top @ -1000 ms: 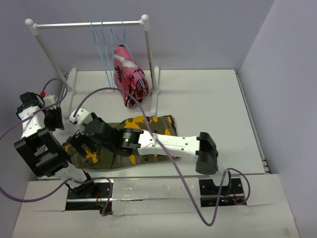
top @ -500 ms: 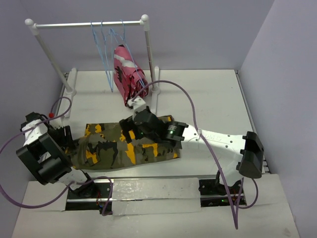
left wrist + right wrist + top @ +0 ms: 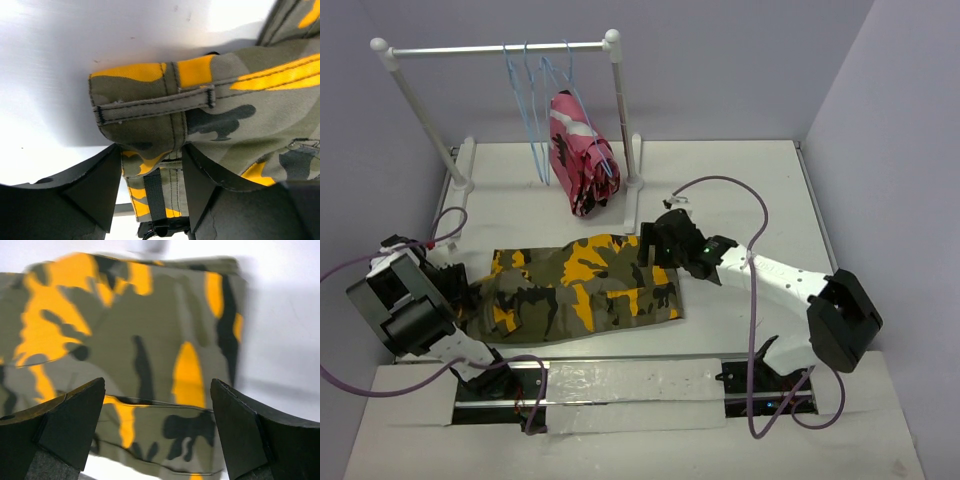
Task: Place the trousers on the hanger
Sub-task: Fold the trousers at the center of the board.
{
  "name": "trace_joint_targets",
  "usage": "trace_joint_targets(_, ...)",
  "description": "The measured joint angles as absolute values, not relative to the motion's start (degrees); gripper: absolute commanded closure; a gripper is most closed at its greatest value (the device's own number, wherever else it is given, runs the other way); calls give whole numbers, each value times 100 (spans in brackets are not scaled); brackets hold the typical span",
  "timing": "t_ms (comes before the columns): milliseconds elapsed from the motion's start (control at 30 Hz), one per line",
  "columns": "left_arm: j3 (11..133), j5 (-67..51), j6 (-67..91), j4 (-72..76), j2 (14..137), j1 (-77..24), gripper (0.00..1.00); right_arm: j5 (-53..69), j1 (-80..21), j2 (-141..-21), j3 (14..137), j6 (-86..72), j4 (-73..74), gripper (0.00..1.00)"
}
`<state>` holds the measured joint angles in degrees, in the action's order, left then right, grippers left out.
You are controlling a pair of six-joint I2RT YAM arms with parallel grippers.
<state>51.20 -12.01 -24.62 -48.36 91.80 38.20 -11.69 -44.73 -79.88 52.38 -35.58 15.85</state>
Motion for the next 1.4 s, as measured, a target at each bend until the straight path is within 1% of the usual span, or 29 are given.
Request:
trace_joint_targets(100, 5142, -1143, -2422, -4811, 9245, 3822, 56, -1005, -4203, -8113, 5040, -3660, 1561, 8)
trace_joint_targets(133, 5155, -1091, -2387, -4783, 9271, 3824, 62, -942, -4124, -8134, 4977, -3667, 1522, 8)
trace_joint_targets(167, 5175, -1056, -2370, -4774, 9302, 3826, 76, -901, -4076, -8154, 4933, -3678, 1489, 8)
trace_joint_targets(200, 5188, -1033, -2350, -4754, 9323, 3833, 85, -851, -4033, -8187, 4892, -3684, 1464, 8)
trace_joint_targets(233, 5194, -1053, -2333, -4726, 9336, 3837, 98, -809, -3994, -8222, 4851, -3695, 1403, 8)
trace_joint_targets(267, 5205, -1062, -2314, -4718, 9358, 3839, 99, -759, -3952, -8255, 4807, -3708, 1325, 8)
trace_joint_targets(400, 5275, -1307, -2349, -4751, 9418, 3872, 100, -505, -3816, -8451, 4602, -3819, 988, 9)
trace_joint_targets(633, 5317, -2310, -2605, -4462, 9308, 3870, 100, -246, -3662, -8938, 4469, -3923, 730, 10)
trace_joint_targets(767, 5353, -2792, -2734, -4455, 8643, 3867, 100, -179, -3604, -8954, 4457, -3978, 656, 11)
trace_joint_targets(900, 5748, -3189, -2838, -4636, 7955, 3754, 100, -120, -3476, -8954, 4405, -4050, 532, 12)
trace_joint_targets(1133, 6630, -3491, -2926, -4981, 7631, 3442, 100, -79, -3385, -9014, 4401, -4088, 382, 13)
trace_joint_targets(1400, 6773, -3418, -2706, -4777, 7957, 2975, 100, -40, -3385, -9037, 4401, -4066, 320, 16)
